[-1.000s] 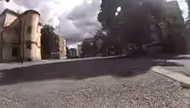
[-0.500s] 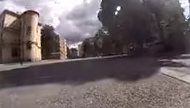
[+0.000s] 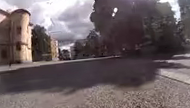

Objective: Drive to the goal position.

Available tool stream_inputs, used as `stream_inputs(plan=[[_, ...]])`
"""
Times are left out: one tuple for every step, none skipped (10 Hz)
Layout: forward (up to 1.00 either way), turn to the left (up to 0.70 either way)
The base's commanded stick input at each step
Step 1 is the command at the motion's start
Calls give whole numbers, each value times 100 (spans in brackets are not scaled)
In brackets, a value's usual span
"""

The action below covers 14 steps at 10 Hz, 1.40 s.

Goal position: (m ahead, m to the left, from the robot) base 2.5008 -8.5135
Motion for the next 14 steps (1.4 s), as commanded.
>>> stream_inputs(plan=[[85, -34], [85, -34], [85, -34], [85, -34], [85, -34], [85, -34], [85, -34], [85, -34], [85, -34], [85, -34], [85, -34], [85, -34], [85, -34], [85, -34]])
